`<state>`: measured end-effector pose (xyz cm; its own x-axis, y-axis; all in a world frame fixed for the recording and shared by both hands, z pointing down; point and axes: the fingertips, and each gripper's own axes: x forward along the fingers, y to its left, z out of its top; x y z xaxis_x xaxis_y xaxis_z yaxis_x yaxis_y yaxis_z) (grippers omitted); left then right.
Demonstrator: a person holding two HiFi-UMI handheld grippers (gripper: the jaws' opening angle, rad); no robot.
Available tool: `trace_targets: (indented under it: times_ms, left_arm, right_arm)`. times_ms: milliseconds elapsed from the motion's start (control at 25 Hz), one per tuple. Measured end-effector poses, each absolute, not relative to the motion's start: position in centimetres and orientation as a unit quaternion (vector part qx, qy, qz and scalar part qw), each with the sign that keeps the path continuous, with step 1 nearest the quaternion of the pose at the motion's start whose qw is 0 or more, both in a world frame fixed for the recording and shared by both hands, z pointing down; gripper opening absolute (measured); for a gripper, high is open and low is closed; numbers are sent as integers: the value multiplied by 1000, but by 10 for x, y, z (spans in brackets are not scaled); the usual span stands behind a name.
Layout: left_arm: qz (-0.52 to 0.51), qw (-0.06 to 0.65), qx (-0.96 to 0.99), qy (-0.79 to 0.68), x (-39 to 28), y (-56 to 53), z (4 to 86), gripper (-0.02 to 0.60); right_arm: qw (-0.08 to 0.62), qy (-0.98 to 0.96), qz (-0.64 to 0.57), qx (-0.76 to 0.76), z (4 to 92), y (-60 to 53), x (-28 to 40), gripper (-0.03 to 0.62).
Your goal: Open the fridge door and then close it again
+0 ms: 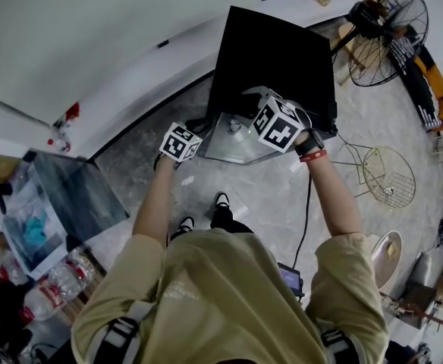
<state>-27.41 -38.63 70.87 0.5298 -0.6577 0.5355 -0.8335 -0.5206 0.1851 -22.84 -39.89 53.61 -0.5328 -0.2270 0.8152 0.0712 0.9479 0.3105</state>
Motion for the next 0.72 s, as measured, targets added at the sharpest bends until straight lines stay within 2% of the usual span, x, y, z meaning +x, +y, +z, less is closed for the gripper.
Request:
trace_targets:
  times_ms: [200,720]
  left_arm:
    - [247,189,850,-424,-271,-384,709,101]
    - [241,190,832,-462,-269,-381,701,98]
  right_arm:
    - [489,-857,-159,37,536,-398,-227,195]
    - [477,-865,-149,38,536,-395,-226,193]
